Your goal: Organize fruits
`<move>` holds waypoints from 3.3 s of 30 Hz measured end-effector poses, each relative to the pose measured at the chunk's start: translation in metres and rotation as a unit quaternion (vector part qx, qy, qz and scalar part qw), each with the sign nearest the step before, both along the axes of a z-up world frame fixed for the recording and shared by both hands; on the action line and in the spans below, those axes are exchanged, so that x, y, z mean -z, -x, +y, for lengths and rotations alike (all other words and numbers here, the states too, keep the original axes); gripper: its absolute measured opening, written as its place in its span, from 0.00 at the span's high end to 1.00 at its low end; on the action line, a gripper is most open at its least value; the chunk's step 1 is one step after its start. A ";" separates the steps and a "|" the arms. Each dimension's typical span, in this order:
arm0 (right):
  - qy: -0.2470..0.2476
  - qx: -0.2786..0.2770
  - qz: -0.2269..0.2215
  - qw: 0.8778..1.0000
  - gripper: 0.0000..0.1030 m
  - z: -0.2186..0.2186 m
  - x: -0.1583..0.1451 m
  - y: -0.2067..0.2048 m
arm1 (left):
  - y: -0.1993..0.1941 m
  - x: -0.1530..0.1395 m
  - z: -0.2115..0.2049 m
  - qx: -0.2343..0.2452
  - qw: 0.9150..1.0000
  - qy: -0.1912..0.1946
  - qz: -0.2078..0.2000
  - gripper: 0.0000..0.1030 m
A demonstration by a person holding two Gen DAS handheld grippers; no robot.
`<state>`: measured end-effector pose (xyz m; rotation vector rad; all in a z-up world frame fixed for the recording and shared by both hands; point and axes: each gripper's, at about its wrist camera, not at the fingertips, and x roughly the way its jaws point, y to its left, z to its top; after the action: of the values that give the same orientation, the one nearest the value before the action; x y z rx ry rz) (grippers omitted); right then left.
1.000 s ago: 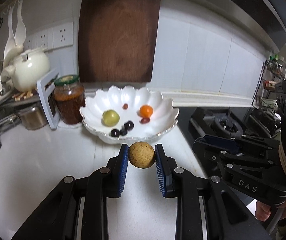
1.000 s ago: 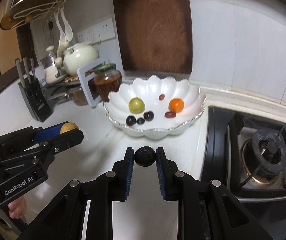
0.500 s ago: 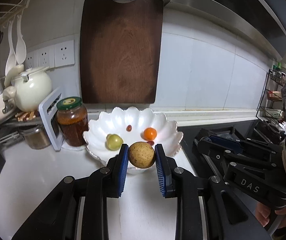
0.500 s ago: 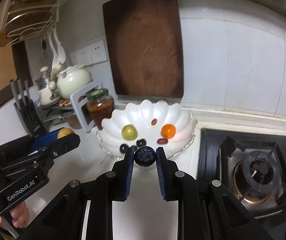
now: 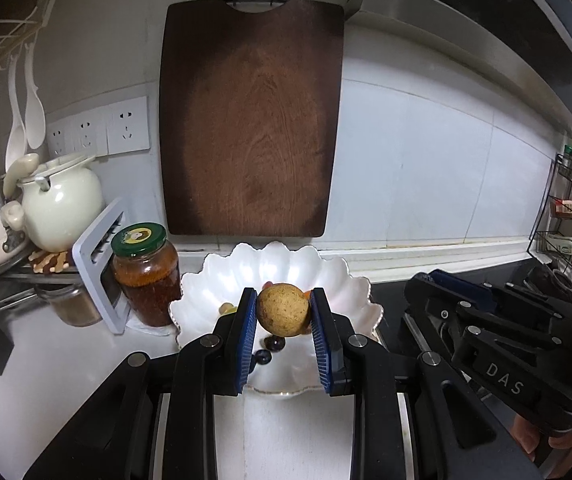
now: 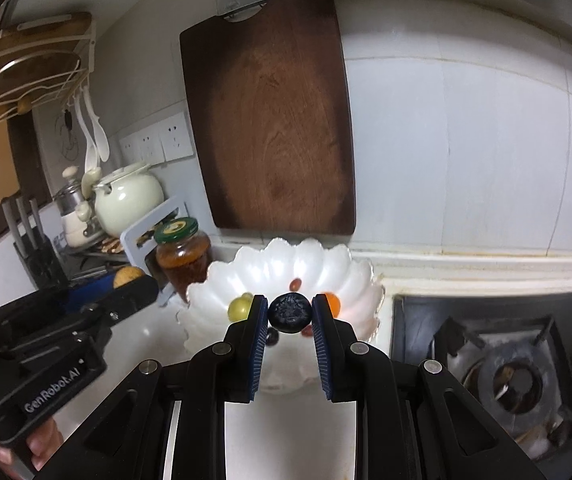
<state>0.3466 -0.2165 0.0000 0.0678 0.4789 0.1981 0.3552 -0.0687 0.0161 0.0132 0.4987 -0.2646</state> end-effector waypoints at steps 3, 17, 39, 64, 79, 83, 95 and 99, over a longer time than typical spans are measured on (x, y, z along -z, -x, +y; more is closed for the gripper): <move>-0.003 -0.002 -0.001 1.000 0.77 -0.001 -0.005 -0.012 | -0.014 0.000 -0.002 0.000 1.000 0.005 0.011 0.74; 0.028 -0.005 0.030 0.999 0.77 0.004 -0.002 -0.082 | -0.083 0.015 -0.005 -0.014 0.998 -0.003 0.068 0.74; 0.064 -0.018 0.130 0.989 0.77 0.008 0.049 -0.192 | -0.180 0.069 -0.009 -0.032 0.984 -0.031 0.171 0.74; 0.067 -0.020 0.205 0.976 0.63 0.001 0.081 -0.246 | -0.223 0.086 -0.007 -0.063 0.973 -0.048 0.217 0.50; 0.075 0.021 0.167 0.983 0.35 -0.003 0.062 -0.186 | -0.167 0.056 0.014 -0.112 0.978 -0.092 0.152 0.21; 0.073 0.042 0.143 0.986 0.28 -0.005 0.051 -0.157 | -0.141 0.044 0.022 -0.114 0.982 -0.087 0.125 0.15; 0.048 0.076 0.064 0.994 0.22 -0.012 0.015 -0.049 | -0.035 0.004 0.026 -0.110 0.990 -0.090 0.020 0.03; 0.051 0.089 0.036 0.994 0.17 -0.015 0.003 -0.007 | 0.008 -0.006 0.026 -0.109 0.990 -0.085 -0.002 0.03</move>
<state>0.3533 -0.2311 -0.0029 0.0166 0.5519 -0.0033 0.3476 -0.0427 0.0222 0.1248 0.5122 -0.0076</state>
